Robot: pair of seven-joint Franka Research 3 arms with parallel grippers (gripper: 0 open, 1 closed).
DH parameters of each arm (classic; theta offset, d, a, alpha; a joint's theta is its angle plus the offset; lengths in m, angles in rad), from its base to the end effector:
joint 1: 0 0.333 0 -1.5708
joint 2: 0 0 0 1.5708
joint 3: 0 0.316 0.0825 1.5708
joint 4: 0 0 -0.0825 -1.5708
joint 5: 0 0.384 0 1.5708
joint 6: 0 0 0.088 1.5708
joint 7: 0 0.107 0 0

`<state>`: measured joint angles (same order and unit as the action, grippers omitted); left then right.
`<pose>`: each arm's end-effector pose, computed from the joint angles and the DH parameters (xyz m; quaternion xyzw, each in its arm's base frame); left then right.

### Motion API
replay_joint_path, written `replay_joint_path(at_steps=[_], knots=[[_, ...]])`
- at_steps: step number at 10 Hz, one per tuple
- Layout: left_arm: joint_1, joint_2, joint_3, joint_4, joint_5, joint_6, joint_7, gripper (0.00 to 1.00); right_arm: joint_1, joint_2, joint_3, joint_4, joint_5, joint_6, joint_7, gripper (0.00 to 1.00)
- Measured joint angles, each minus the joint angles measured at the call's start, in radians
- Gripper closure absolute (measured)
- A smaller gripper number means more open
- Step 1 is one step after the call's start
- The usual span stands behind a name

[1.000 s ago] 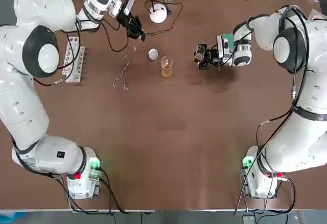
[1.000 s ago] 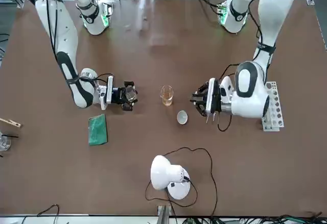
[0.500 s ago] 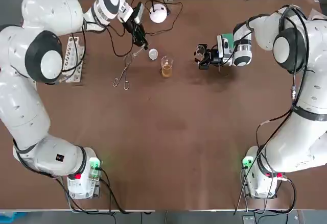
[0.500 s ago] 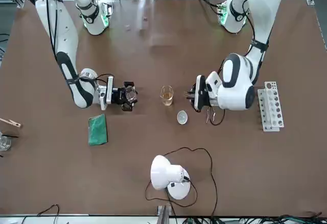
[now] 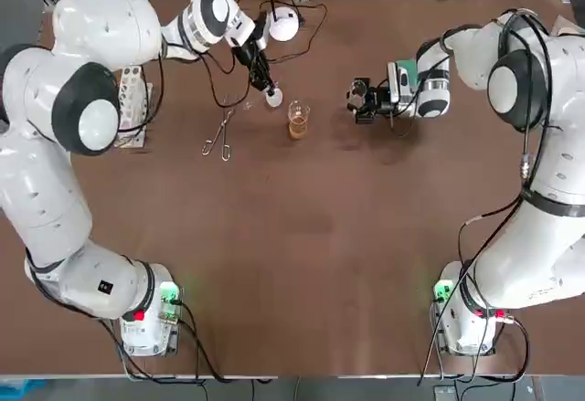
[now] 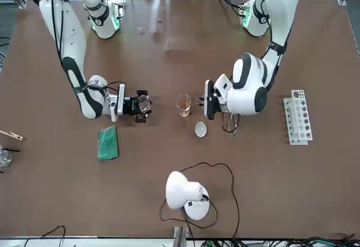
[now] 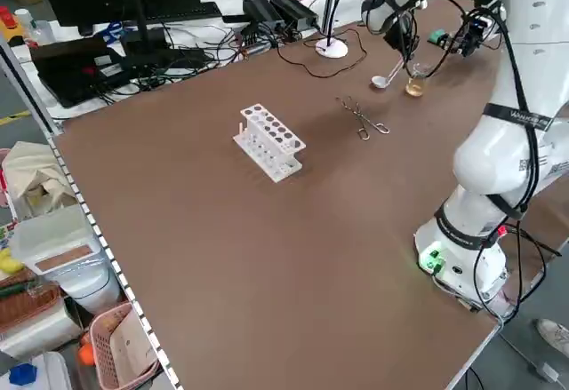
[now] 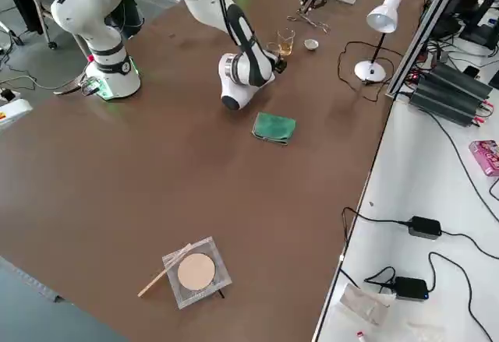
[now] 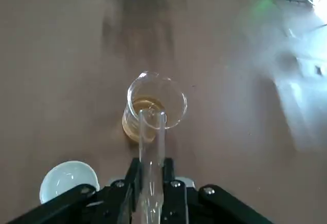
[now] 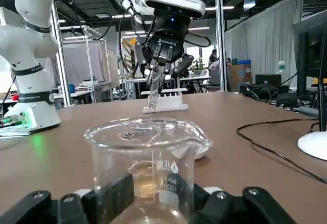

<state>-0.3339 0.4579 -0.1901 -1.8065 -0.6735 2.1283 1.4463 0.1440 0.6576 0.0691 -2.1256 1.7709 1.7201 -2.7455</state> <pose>0.5460 -0.3370 0.2944 0.6785 -0.6635 0.0782 0.3054 0.4939 0.2016 0.1167 -0.5303 -0.4831 -0.4894 0.4959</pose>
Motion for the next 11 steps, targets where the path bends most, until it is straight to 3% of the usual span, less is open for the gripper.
replay_joint_path(at_steps=[11], knots=[[-0.103, 0.052, 0.001, 0.065, 0.319, 0.037, -0.306, 0.79, 0.004, 0.000, -0.001, 0.006, 0.000, 0.015, 0.000, 0.61]])
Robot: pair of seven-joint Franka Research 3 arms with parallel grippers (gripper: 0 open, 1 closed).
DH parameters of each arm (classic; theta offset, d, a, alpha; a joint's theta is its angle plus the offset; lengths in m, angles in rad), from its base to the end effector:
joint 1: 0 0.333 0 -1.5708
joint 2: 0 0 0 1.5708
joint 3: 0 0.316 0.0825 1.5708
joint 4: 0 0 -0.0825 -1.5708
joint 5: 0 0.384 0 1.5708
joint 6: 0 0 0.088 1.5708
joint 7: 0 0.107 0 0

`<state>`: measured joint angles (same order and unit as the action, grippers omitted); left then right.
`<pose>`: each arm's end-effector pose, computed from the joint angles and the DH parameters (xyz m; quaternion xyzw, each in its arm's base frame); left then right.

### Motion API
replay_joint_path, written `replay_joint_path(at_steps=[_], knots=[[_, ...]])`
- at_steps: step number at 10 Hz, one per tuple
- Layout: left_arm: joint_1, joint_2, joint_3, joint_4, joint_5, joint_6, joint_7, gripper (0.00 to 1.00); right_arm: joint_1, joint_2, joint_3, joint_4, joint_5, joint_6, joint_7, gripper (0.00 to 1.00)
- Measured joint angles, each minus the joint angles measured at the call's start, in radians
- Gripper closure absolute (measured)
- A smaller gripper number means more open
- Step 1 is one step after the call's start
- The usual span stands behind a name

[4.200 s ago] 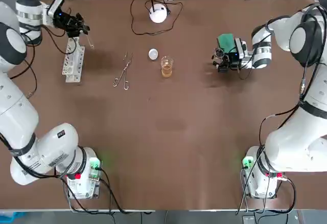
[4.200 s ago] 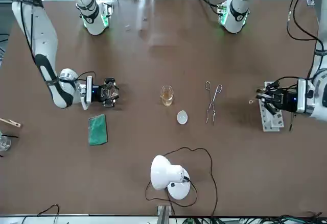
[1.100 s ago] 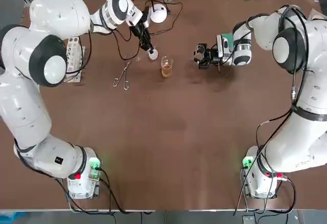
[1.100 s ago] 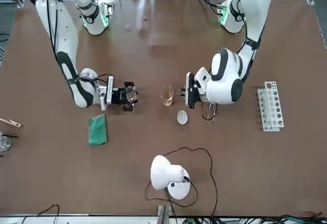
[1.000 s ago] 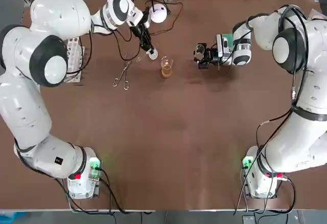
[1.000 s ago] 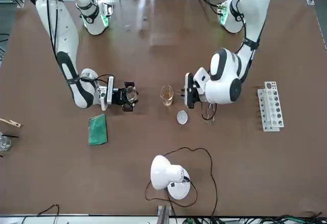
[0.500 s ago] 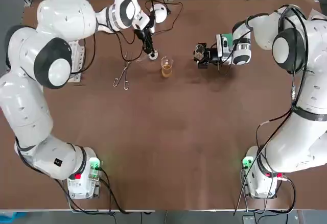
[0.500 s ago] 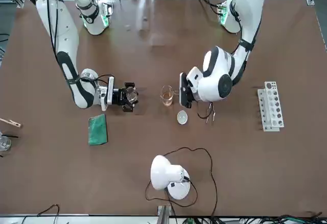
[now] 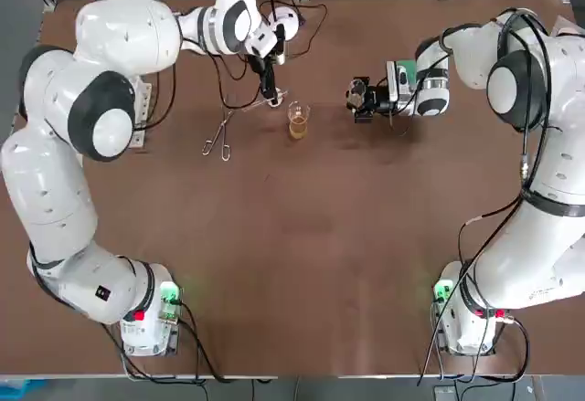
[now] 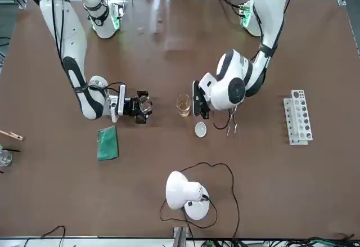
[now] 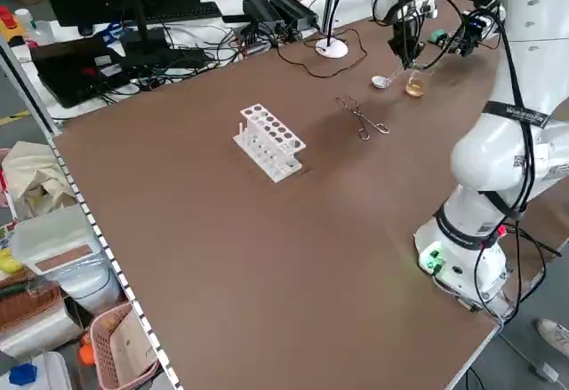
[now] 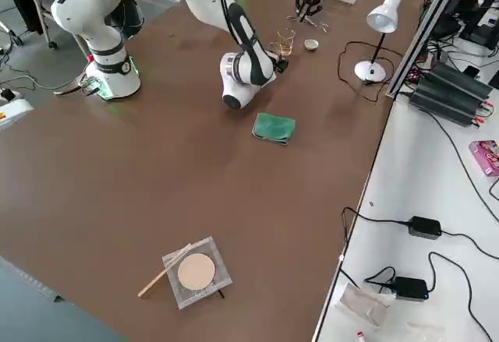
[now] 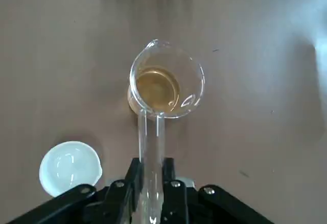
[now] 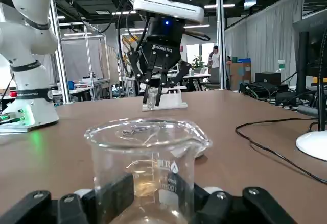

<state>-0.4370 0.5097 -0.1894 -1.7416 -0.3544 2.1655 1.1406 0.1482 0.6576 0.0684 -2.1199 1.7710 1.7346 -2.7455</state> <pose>0.5310 -0.3874 0.2853 0.7066 -0.6811 0.0081 0.1919 0.4961 0.2023 0.1168 -0.5326 -0.4871 -0.4881 0.4908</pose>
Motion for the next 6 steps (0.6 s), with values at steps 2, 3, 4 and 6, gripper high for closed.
replay_joint_path(at_steps=[2, 3, 4, 6], knots=[[-0.021, 0.010, 0.000, 0.009, 0.046, 0.000, -0.077, 0.79, 0.000, 0.000, 0.000, 0.000, 0.000, 0.000, 0.000, 0.61], [-0.032, 0.019, 0.000, 0.015, 0.084, 0.000, -0.128, 0.79, 0.000, 0.000, 0.000, 0.000, 0.000, 0.000, 0.000, 0.61], [-0.041, 0.028, 0.000, 0.026, 0.102, 0.000, -0.160, 0.79, 0.000, 0.000, 0.000, 0.000, 0.000, 0.000, 0.000, 0.61], [-0.063, 0.041, 0.006, 0.040, 0.109, 0.000, -0.187, 0.79, 0.000, 0.000, 0.000, 0.000, 0.000, 0.000, 0.000, 0.61]])
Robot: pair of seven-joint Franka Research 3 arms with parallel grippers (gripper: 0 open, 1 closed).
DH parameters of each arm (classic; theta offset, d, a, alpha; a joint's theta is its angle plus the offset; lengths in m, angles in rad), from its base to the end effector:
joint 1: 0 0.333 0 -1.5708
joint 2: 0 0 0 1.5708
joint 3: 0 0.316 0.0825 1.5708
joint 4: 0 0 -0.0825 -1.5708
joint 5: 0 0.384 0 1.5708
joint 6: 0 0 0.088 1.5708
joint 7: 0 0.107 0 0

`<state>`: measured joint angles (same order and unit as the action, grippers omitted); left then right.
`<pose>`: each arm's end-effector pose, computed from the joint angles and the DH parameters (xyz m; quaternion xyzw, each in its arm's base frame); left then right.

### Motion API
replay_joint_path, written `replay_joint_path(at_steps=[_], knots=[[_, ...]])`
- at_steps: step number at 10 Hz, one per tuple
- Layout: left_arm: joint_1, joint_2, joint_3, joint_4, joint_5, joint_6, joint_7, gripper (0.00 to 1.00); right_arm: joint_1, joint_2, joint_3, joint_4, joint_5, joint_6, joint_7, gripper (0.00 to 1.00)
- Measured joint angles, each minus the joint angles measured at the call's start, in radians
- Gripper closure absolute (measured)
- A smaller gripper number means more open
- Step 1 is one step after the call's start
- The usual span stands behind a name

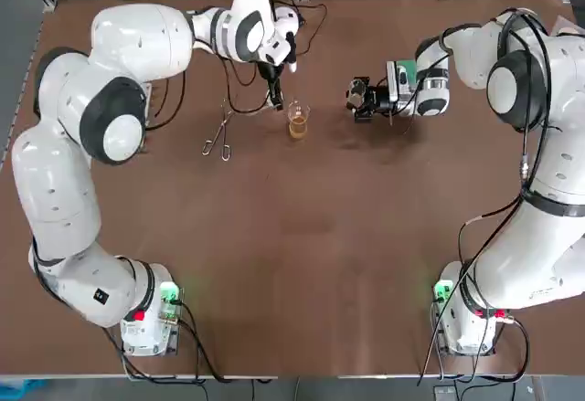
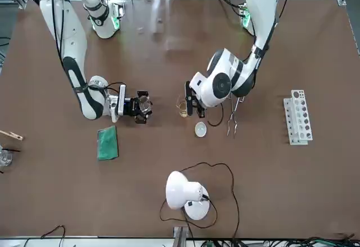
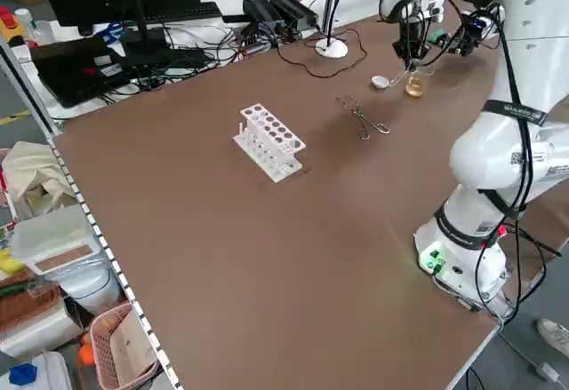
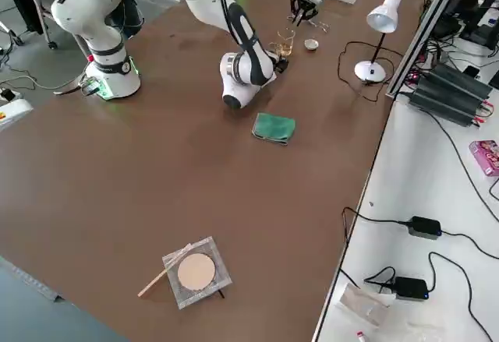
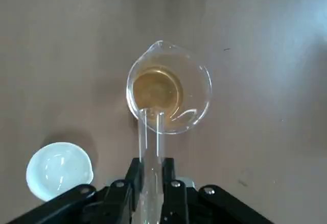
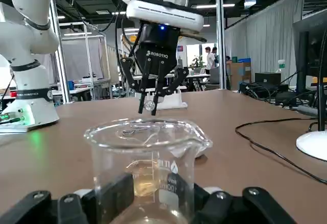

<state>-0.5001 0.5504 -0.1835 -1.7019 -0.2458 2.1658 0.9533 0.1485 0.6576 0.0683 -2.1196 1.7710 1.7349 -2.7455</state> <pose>0.5176 -0.4185 0.2743 0.7342 -0.6617 -0.0206 0.1507 0.4962 0.2024 0.1168 -0.5325 -0.4873 -0.4881 0.4907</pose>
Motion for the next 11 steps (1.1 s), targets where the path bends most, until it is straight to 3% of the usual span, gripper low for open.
replay_joint_path(at_steps=[4, 11], knots=[[-0.097, 0.005, 0.096, 0.004, 0.005, -0.001, -0.010, 0.79, 0.000, 0.000, 0.000, 0.000, 0.000, 0.001, 0.000, 0.61], [-0.150, 0.005, 0.133, 0.041, 0.067, -0.064, -0.093, 0.79, 0.000, 0.000, 0.000, 0.000, 0.000, 0.001, 0.000, 0.61]])
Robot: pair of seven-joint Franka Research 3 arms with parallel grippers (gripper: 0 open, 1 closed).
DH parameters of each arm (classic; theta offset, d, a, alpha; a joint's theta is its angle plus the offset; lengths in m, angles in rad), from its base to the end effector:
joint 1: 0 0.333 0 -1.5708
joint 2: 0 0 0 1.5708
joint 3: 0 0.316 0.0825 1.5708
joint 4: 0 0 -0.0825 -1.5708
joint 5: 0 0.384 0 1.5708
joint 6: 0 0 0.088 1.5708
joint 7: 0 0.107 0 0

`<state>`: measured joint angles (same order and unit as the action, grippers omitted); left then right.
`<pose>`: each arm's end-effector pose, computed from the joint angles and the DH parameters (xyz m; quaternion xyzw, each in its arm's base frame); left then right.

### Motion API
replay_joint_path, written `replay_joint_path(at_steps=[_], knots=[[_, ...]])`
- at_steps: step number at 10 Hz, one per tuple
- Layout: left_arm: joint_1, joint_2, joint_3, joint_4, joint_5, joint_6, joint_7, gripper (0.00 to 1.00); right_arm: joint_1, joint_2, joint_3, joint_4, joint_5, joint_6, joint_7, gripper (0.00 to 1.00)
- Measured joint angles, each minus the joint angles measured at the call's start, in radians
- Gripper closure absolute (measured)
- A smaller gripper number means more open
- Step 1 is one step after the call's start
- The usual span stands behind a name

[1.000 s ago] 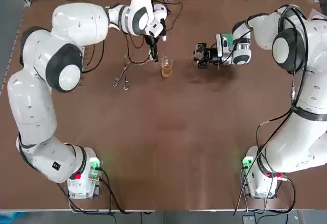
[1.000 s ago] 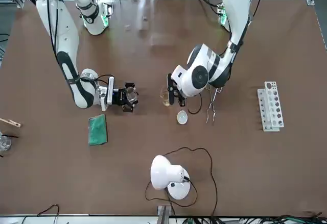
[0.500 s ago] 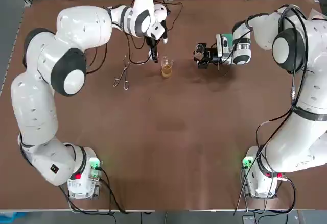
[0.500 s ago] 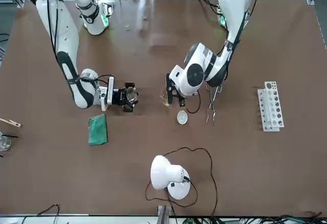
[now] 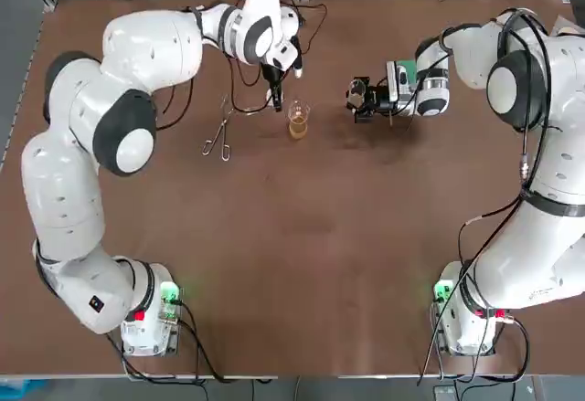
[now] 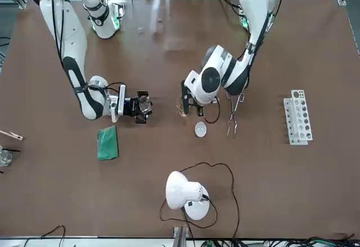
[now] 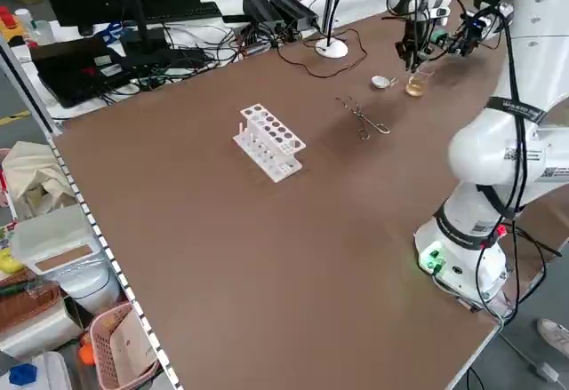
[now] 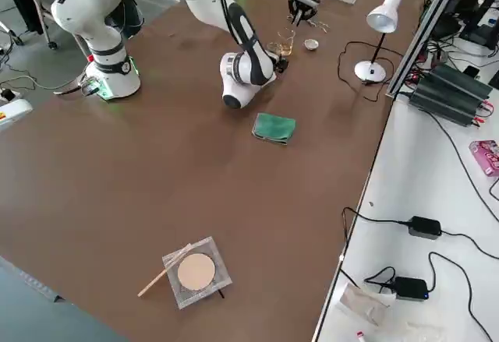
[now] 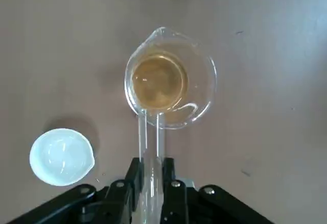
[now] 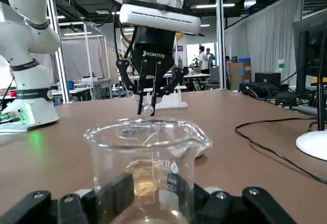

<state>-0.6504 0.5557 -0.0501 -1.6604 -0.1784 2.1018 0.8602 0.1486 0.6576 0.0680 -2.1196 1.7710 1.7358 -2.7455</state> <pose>0.5083 -0.4349 0.2778 0.7427 -0.6615 -0.0498 0.0917 0.4962 0.2022 0.1167 -0.5329 -0.4874 -0.4879 0.4903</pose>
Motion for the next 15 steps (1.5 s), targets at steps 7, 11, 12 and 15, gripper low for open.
replay_joint_path(at_steps=[7, 11, 12, 15], knots=[[-0.107, 0.008, 0.097, 0.037, 0.017, -0.058, -0.018, 0.79, 0.000, 0.000, 0.000, 0.000, 0.000, 0.001, 0.000, 0.61], [-0.167, 0.046, 0.144, 0.088, 0.037, -0.091, -0.044, 0.79, 0.000, 0.000, 0.000, 0.000, 0.000, 0.001, 0.000, 0.61], [-0.174, 0.054, 0.148, 0.105, 0.042, -0.103, -0.050, 0.79, 0.001, 0.000, 0.000, 0.000, 0.000, 0.001, 0.000, 0.61], [-0.195, 0.059, 0.167, 0.115, 0.067, -0.112, -0.056, 0.79, 0.001, 0.000, 0.000, 0.000, 0.000, 0.001, 0.000, 0.61]])
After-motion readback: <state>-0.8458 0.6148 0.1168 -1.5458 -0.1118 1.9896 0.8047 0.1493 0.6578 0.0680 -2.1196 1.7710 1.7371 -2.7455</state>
